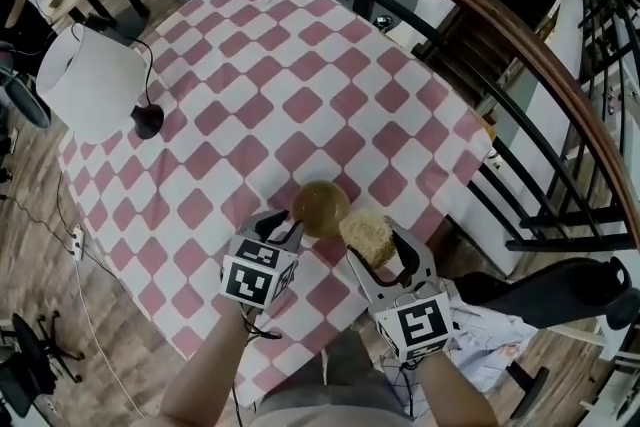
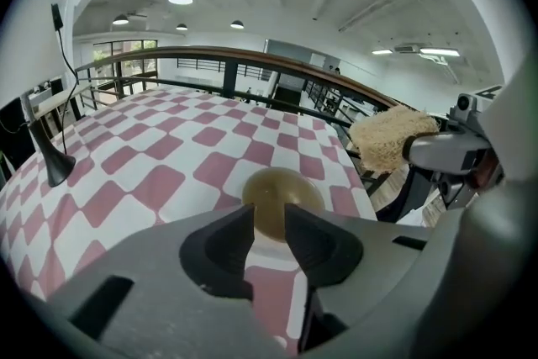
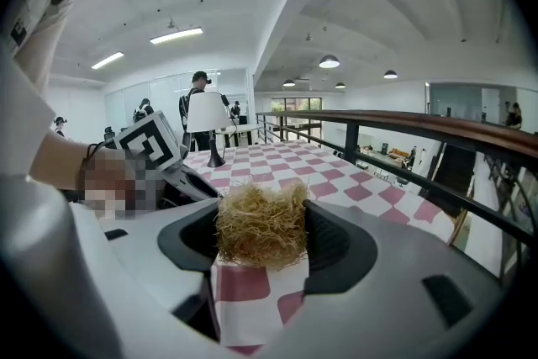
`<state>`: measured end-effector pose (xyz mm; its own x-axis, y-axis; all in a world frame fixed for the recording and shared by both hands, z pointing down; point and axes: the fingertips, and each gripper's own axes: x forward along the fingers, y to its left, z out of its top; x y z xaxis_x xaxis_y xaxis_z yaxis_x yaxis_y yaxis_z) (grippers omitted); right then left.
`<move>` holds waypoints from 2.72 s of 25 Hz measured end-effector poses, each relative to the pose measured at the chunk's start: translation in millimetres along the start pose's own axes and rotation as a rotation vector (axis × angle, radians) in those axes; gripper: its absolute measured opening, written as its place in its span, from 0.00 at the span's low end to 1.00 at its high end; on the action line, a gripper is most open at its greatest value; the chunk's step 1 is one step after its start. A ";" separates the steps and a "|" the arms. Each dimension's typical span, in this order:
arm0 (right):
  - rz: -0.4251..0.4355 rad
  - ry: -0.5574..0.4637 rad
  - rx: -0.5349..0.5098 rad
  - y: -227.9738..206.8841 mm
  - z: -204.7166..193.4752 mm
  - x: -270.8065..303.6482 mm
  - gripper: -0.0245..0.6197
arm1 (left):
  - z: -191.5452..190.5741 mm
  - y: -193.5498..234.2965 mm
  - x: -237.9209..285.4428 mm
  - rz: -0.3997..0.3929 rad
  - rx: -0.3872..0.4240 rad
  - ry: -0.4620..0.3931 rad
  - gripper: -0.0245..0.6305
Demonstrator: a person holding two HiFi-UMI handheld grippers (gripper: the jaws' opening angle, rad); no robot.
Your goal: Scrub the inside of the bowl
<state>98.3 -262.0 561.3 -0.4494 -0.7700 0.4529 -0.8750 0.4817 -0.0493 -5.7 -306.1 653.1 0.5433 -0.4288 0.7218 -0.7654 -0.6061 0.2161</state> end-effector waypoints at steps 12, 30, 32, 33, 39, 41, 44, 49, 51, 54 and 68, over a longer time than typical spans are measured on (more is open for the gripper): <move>-0.010 0.070 0.052 -19.5 -35.5 14.9 0.44 | -16.9 21.9 43.2 0.074 -0.080 0.066 0.22; -0.026 0.088 0.092 -27.9 -56.6 2.3 0.44 | -25.2 8.8 59.9 0.041 -0.193 0.073 0.10; -0.023 0.089 0.093 -26.7 -58.0 -0.4 0.44 | -20.5 3.6 58.3 0.037 -0.182 0.063 0.08; -0.022 0.086 0.093 -25.7 -57.5 -1.5 0.44 | -17.8 1.2 56.3 0.040 -0.171 0.058 0.07; -0.015 0.040 0.087 -16.9 -36.1 -13.3 0.44 | -2.8 -4.7 34.0 0.092 -0.097 0.005 0.07; -0.006 0.027 0.081 -10.9 -27.1 -20.7 0.44 | 2.0 -6.7 22.4 0.092 -0.124 -0.023 0.07; 0.001 -0.006 0.073 -4.5 -10.4 -32.4 0.44 | 15.8 -10.6 2.9 0.094 -0.133 -0.070 0.07; 0.050 -0.069 0.135 13.7 21.2 -60.0 0.44 | 37.0 -28.0 -34.7 0.082 -0.174 -0.156 0.07; 0.072 -0.108 0.152 22.0 39.7 -69.5 0.44 | 49.5 -35.9 -52.0 0.085 -0.165 -0.185 0.07; 0.089 -0.169 0.129 32.5 69.6 -81.6 0.44 | 69.7 -49.3 -75.1 0.073 -0.125 -0.220 0.07; 0.071 -0.186 -0.153 90.3 142.5 -146.1 0.44 | 121.5 -120.8 -197.3 0.072 0.069 -0.399 0.07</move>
<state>59.3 -165.7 363.8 -0.5466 -0.7888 0.2809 -0.8088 0.5843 0.0670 21.5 -229.6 404.7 0.5904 -0.6899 0.4189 -0.7891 -0.6025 0.1200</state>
